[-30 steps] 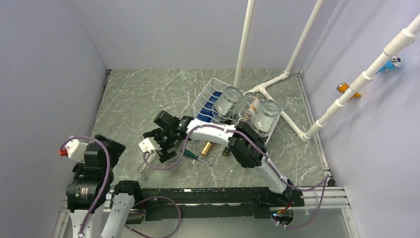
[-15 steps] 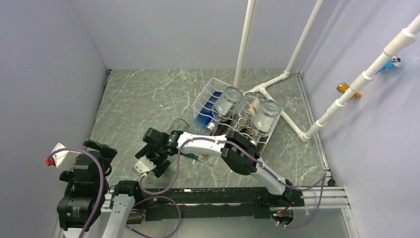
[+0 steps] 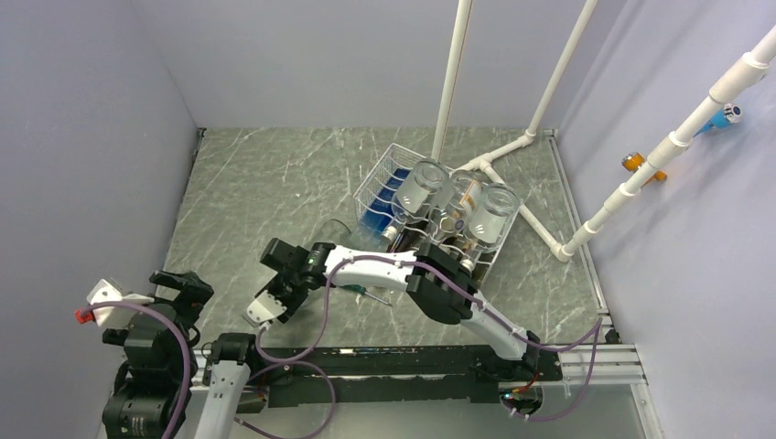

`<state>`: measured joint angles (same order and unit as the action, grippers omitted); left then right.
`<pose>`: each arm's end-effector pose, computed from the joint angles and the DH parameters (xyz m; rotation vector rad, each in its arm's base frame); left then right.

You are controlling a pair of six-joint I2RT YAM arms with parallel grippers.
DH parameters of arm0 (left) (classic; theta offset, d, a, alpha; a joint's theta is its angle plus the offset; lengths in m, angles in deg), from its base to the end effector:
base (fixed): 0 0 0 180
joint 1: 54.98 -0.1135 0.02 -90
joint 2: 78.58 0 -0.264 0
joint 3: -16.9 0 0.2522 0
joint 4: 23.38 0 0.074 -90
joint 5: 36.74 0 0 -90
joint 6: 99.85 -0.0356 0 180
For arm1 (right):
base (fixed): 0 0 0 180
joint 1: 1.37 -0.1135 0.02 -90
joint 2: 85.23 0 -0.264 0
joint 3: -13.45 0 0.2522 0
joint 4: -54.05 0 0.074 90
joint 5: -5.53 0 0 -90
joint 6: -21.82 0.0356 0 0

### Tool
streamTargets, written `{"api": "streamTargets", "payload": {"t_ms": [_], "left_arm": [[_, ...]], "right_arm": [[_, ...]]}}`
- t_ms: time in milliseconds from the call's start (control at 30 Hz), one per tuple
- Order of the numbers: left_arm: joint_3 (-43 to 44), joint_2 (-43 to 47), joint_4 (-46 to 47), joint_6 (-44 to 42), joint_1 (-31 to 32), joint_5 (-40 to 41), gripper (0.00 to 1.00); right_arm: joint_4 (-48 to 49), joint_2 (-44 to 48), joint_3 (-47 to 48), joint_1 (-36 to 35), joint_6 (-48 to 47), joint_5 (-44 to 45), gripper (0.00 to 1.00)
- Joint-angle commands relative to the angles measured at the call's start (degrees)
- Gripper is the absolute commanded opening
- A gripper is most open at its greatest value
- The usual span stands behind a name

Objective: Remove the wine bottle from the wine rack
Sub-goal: Adjust the wine bottle at the center of the board.

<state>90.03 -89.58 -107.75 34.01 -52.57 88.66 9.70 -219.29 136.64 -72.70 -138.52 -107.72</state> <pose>-0.0250 0.0217 0.3478 -1.0216 1.5839 0.0547 0.1506 0.4897 0.1680 -2.4069 0.6665 0.5194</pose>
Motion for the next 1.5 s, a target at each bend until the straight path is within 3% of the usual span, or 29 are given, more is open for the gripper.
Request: {"api": "streamTargets", "payload": {"t_ms": [0, 200, 467, 833, 1133, 1467], "left_arm": [[1.6, 2.3, 3.8, -4.8, 0.1, -1.2, 0.98], [3.8, 4.7, 7.4, -11.9, 0.1, -5.1, 0.99], [3.6, 7.9, 14.1, -18.3, 0.1, -14.0, 0.99], [-3.3, 10.8, 22.7, -21.8, 0.2, -28.4, 0.99], [-11.3, 12.3, 25.6, -20.3, 0.1, -34.1, 1.0], [-16.0, 12.7, 27.8, -19.1, 0.2, -37.3, 0.99]], "right_arm": [[0.8, 1.1, 6.6, 1.3, 6.6, -6.0, 0.12], [2.4, 1.9, 14.1, 4.9, 16.5, -13.5, 0.04], [9.2, 2.8, 20.4, 11.2, 34.0, -21.8, 0.0], [21.3, 4.1, 22.2, 16.8, 55.0, -22.4, 0.0], [25.3, 4.8, 22.8, 18.4, 62.1, -20.1, 0.0], [30.2, 6.1, 18.9, 20.9, 70.0, -26.9, 0.04]]}}
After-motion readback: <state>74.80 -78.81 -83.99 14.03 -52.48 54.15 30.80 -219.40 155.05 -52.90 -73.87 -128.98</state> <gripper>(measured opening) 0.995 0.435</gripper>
